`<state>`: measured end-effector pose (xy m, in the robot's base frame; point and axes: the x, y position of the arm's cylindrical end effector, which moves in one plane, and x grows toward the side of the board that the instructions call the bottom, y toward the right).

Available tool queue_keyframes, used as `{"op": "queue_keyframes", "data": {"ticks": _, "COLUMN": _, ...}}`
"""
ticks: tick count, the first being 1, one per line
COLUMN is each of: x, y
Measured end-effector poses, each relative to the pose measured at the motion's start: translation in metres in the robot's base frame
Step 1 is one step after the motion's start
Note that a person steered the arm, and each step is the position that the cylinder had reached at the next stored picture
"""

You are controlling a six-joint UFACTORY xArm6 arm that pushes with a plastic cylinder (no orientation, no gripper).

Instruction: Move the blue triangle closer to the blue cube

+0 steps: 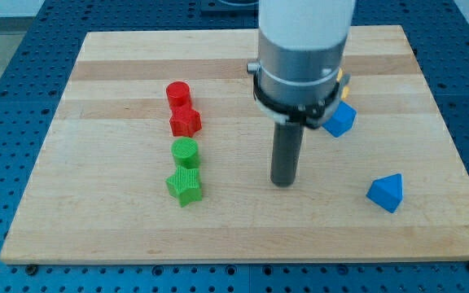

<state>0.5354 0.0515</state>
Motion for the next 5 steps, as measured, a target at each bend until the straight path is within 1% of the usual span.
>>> {"op": "queue_keyframes", "data": {"ticks": 1, "x": 0.062, "y": 0.047}}
{"op": "queue_keyframes", "data": {"ticks": 2, "x": 0.084, "y": 0.067}}
{"op": "queue_keyframes", "data": {"ticks": 4, "x": 0.082, "y": 0.067}}
{"op": "queue_keyframes", "data": {"ticks": 5, "x": 0.043, "y": 0.084}}
